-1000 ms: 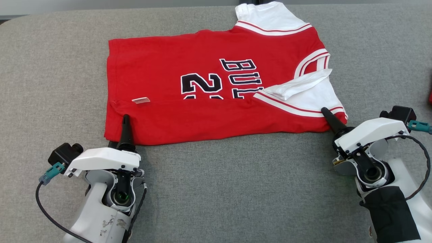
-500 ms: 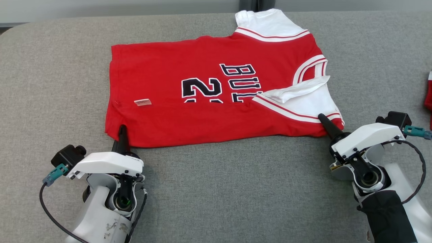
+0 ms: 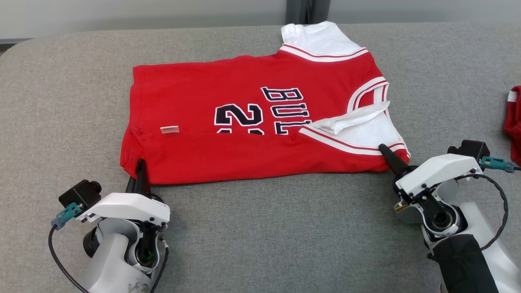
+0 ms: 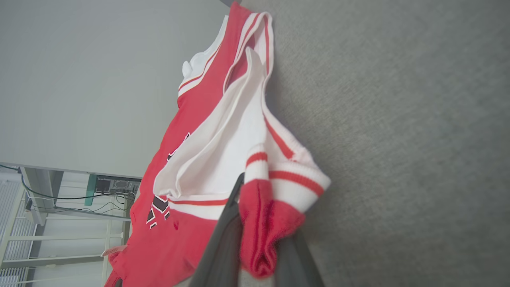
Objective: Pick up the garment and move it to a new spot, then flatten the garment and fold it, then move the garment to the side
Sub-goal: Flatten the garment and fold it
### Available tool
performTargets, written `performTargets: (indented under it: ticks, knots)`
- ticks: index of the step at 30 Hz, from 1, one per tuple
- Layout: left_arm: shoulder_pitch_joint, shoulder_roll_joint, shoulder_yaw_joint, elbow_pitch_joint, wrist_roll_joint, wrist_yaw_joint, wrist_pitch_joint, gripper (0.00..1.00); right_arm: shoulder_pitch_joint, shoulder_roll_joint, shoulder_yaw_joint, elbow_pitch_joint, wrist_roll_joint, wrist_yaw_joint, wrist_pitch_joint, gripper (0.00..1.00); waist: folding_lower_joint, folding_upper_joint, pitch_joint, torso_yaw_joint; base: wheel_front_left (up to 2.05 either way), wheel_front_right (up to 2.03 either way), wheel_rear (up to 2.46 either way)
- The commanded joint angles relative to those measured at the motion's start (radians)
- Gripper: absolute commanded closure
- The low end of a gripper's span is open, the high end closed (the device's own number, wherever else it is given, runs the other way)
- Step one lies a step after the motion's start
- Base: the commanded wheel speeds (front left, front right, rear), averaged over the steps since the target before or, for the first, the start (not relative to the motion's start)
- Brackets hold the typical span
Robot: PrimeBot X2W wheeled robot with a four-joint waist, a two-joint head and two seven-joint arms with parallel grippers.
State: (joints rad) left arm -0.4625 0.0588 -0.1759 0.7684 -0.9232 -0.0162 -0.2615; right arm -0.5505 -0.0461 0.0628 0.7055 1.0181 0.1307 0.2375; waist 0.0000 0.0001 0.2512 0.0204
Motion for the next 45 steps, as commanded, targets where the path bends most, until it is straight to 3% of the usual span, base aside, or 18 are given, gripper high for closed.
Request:
performTargets:
  ticks: [1,9,19,26,30,45]
  knots:
    - [0.015,0.017,0.000,-0.014,0.052,0.013,-0.002,1.00,0.011,-0.006,-0.003,-0.002,-0.008,0.000,0.007,1.00,0.0000,-0.0001,-0.008,-0.001,0.00,0.00,0.00]
    - [0.074,0.005,0.040,-0.075,0.138,0.032,-0.002,1.00,0.057,-0.011,0.006,-0.036,-0.065,0.000,0.018,1.00,0.0000,-0.0001,-0.045,-0.006,0.00,0.00,0.00]
    - [0.167,-0.004,0.057,-0.129,0.065,0.033,-0.002,1.00,0.166,-0.010,-0.019,-0.104,-0.107,0.000,0.042,1.00,0.0000,-0.0001,-0.087,-0.019,0.00,0.00,0.00]
    - [0.258,-0.004,0.056,-0.231,0.012,0.083,-0.002,1.00,0.265,-0.008,-0.027,-0.182,-0.136,0.000,0.076,1.00,0.0000,-0.0001,-0.122,-0.030,0.00,0.00,0.00]
    - [0.348,-0.005,0.023,-0.324,0.033,0.125,-0.002,1.00,0.343,-0.007,-0.029,-0.237,-0.111,0.000,0.070,1.00,0.0000,-0.0001,-0.153,-0.029,0.00,0.00,0.00]
    - [0.496,-0.005,0.021,-0.460,0.007,0.191,-0.002,1.00,0.454,-0.007,-0.031,-0.325,-0.110,0.000,0.075,1.00,0.0000,-0.0001,-0.165,-0.028,0.00,0.00,0.00]
